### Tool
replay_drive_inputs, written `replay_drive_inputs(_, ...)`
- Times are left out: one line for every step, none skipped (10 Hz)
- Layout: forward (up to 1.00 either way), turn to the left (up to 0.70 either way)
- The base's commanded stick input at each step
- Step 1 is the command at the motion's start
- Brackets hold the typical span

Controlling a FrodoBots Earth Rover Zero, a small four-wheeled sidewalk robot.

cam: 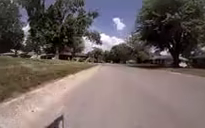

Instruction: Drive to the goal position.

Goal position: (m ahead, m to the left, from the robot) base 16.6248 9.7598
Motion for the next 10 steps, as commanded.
replay_drive_inputs(1.0,0.0)
replay_drive_inputs(1.0,0.0)
replay_drive_inputs(1.0,0.0)
replay_drive_inputs(1.0,0.0)
replay_drive_inputs(1.0,0.0)
replay_drive_inputs(1.0,0.0)
replay_drive_inputs(1.0,0.0)
replay_drive_inputs(1.0,0.0)
replay_drive_inputs(1.0,0.0)
replay_drive_inputs(1.0,0.0)
